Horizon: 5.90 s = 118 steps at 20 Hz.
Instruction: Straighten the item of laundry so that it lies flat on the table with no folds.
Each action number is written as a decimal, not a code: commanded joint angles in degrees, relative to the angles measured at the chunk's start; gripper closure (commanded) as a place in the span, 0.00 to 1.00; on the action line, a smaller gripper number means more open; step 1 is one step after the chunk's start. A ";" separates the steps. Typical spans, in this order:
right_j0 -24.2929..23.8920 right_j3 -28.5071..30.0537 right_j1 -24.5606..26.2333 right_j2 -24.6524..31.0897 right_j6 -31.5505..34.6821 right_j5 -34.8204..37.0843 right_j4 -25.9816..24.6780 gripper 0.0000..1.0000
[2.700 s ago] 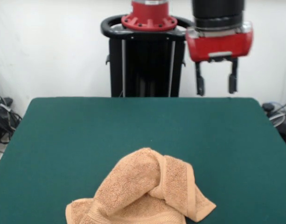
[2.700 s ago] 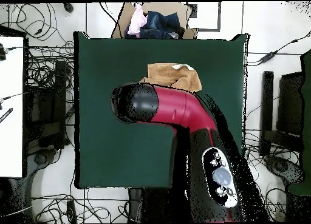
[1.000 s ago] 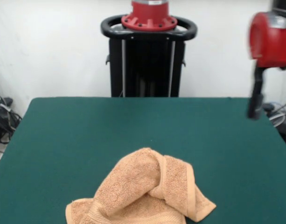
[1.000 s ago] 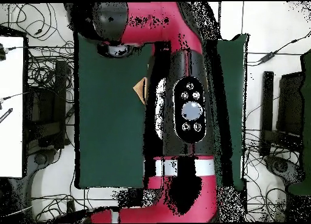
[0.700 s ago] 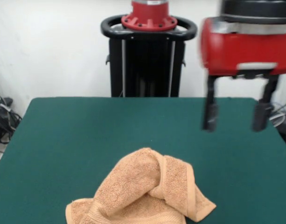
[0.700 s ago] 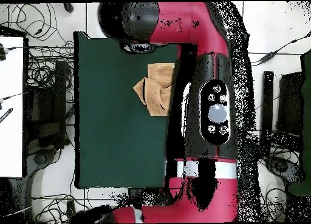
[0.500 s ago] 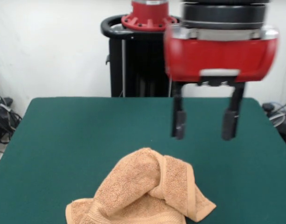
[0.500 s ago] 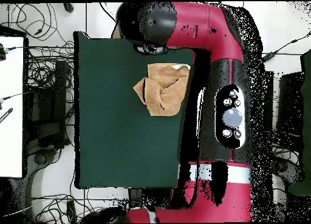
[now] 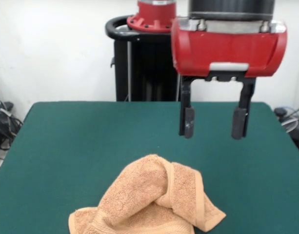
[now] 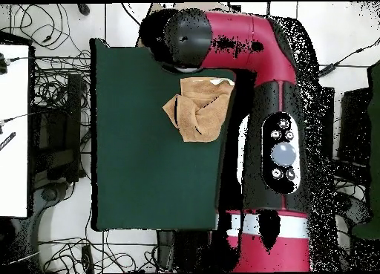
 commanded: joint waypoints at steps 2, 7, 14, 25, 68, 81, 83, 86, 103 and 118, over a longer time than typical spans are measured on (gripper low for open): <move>0.08 14.10 -1.55 3.93 -7.61 -6.75 -4.07 0.00; 0.44 14.50 -1.81 3.77 -7.55 -6.61 -4.74 0.00; 3.15 10.82 0.22 2.53 -5.93 -4.76 -6.83 0.00; 5.61 14.62 -0.39 0.57 -0.84 -12.75 -11.41 0.00; -1.84 22.52 12.41 4.17 5.86 -30.36 -11.17 0.00; -3.23 26.75 12.45 4.95 6.71 -31.63 -9.16 0.00; -3.22 26.89 13.58 4.82 6.93 -33.80 -9.87 0.00; -3.65 27.34 15.21 5.05 6.91 -36.65 -10.70 0.00; -2.40 24.57 23.35 3.10 6.18 -46.20 -10.83 0.00; -2.24 22.56 24.10 3.54 4.17 -43.92 -10.92 1.00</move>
